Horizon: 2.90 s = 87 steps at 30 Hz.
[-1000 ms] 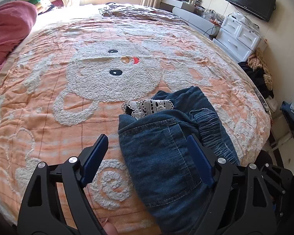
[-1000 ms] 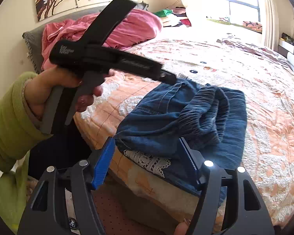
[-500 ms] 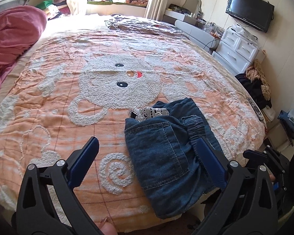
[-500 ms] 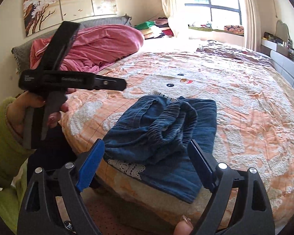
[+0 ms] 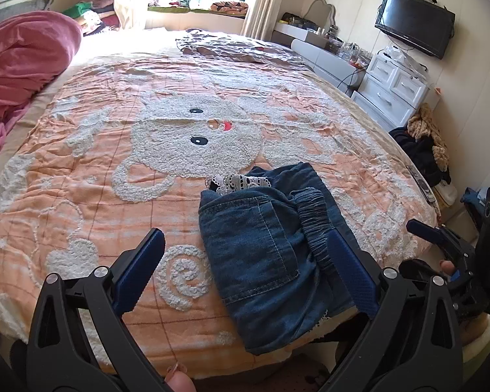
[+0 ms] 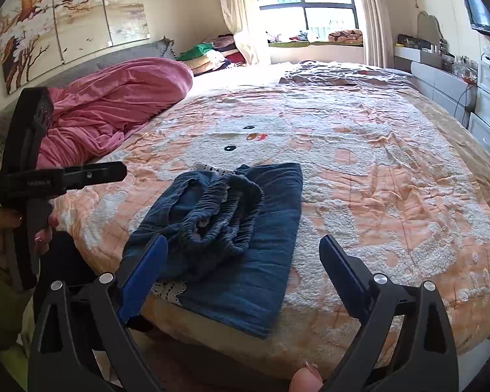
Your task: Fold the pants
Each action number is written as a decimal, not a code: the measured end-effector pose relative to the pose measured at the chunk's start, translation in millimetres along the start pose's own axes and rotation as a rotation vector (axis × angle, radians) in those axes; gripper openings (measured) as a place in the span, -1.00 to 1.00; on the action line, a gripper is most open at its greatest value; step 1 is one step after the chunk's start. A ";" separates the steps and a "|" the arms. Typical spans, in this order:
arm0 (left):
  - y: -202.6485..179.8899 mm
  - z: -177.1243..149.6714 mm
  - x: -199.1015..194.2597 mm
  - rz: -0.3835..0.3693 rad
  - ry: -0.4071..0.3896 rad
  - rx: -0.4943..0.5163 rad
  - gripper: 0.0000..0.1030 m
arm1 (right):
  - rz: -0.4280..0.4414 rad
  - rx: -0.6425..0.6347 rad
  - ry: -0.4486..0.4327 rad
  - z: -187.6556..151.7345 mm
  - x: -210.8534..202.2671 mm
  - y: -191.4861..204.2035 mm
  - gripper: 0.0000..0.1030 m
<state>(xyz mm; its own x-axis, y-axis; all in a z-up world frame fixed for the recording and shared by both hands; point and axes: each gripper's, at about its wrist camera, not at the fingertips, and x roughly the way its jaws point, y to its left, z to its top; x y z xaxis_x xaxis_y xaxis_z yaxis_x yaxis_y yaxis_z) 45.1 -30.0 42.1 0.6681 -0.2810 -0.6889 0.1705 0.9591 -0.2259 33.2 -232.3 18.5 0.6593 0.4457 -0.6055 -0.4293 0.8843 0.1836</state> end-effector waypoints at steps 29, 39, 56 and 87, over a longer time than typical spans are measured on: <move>4.7 -27.8 68.4 0.065 0.107 -0.001 0.81 | -0.059 0.228 0.206 -2.6 95.8 -44.2 0.46; -3.2 -36.1 85.6 -0.023 0.136 -0.032 0.71 | 0.014 0.224 0.219 0.2 110.5 -41.3 -0.05; -14.8 -34.8 80.5 -0.014 0.098 -0.008 -0.28 | 0.051 0.154 0.127 -4.0 103.3 -24.5 -0.73; 53.3 33.8 84.7 0.084 -0.032 -0.007 -0.49 | 0.067 0.082 0.080 84.4 176.9 25.4 -0.80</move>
<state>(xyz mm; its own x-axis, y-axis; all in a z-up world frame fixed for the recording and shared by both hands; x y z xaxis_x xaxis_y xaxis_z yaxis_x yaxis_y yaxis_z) 135.2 -1.5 -5.0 0.7025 -0.1984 -0.6835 0.1077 0.9789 -0.1734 191.0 -119.2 -18.6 0.5781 0.4947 -0.6489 -0.4164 0.8627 0.2868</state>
